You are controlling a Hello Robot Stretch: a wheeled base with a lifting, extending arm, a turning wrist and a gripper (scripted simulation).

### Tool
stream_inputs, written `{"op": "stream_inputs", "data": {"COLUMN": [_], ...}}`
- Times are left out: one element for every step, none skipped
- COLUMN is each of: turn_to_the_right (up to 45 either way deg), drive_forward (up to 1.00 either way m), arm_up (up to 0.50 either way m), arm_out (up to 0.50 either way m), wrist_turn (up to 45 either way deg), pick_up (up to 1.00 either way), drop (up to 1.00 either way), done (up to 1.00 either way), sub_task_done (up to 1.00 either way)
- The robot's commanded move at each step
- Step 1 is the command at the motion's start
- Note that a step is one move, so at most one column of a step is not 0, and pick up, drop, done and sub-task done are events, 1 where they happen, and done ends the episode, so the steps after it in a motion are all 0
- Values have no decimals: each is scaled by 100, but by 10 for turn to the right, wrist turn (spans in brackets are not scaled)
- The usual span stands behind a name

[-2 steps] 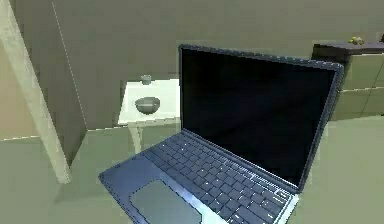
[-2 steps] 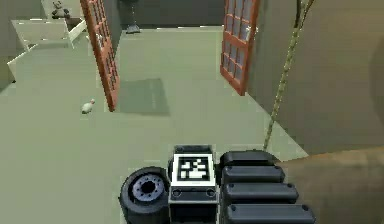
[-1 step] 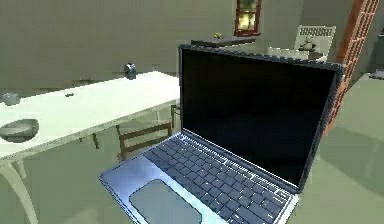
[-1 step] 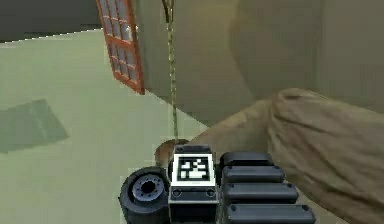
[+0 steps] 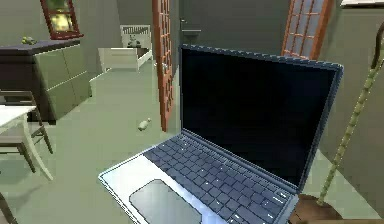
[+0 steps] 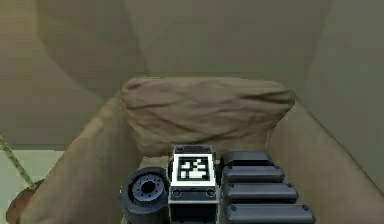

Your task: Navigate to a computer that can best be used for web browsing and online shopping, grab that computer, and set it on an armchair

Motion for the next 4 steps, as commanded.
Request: {"op": "stream_inputs", "data": {"turn_to_the_right": [450, 450, 420, -450], "drive_forward": [0, 0, 0, 0], "arm_up": [0, 0, 0, 0], "arm_out": [0, 0, 0, 0], "wrist_turn": [0, 0, 0, 0], "pick_up": [0, 0, 0, 0], "drop": [0, 0, 0, 0], "done": [0, 0, 0, 0], "sub_task_done": [0, 0, 0, 0]}}
